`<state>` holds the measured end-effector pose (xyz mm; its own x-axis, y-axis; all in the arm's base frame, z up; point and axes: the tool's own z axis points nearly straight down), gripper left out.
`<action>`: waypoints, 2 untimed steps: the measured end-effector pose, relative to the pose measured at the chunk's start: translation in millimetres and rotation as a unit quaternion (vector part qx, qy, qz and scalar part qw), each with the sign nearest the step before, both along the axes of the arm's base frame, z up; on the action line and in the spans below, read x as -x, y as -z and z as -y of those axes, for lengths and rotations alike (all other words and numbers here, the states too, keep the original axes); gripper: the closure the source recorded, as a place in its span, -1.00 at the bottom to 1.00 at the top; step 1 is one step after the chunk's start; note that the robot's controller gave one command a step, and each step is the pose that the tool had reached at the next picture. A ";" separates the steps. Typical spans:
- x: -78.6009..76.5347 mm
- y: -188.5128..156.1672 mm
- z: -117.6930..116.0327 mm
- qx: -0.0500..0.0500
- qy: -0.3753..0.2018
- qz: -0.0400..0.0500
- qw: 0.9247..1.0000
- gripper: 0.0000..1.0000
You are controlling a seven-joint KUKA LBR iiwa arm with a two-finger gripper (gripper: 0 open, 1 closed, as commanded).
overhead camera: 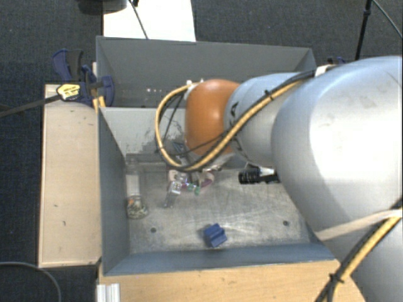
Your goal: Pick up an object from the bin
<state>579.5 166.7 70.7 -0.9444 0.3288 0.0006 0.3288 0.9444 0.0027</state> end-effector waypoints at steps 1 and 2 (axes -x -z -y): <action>-1.4 -2.2 -0.9 -0.001 -0.002 0.003 1.000 1.00; -10.8 -107.3 11.3 0.000 0.003 0.004 1.000 1.00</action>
Offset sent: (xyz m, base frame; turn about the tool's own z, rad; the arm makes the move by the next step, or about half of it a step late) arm 0.0000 0.0000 0.0000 0.0000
